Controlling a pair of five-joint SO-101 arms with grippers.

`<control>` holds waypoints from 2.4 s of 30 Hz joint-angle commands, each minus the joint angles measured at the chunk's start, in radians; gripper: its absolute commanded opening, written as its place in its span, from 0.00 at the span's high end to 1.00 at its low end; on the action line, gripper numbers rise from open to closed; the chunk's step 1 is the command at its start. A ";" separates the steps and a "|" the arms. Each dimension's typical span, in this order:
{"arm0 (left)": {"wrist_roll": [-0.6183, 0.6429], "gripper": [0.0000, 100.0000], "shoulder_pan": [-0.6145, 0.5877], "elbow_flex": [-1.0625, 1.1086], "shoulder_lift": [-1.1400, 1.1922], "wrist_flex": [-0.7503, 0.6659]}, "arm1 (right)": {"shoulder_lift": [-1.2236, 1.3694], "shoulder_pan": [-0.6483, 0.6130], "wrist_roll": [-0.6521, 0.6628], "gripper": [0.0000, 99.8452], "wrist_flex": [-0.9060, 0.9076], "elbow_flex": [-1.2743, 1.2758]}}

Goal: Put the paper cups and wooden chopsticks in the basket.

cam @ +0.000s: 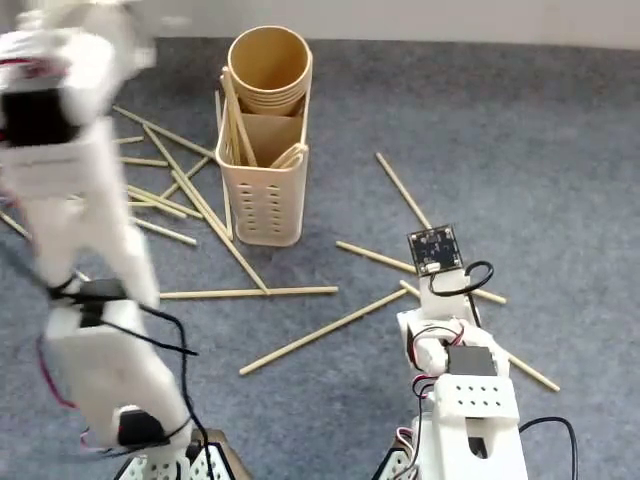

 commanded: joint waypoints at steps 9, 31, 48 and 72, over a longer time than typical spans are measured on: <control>0.021 0.89 -0.484 0.501 0.308 0.080 | -0.010 -0.010 -0.005 0.95 -0.012 -0.001; 0.287 0.67 -0.335 -0.068 0.694 0.207 | -0.010 -0.044 -0.005 0.95 -0.012 0.030; 0.279 0.73 -0.364 0.297 0.696 -0.015 | -0.010 -0.044 -0.005 0.95 -0.012 0.031; 0.021 0.99 -0.225 -0.300 0.521 -0.069 | -0.013 -0.044 -0.005 0.95 -0.012 0.031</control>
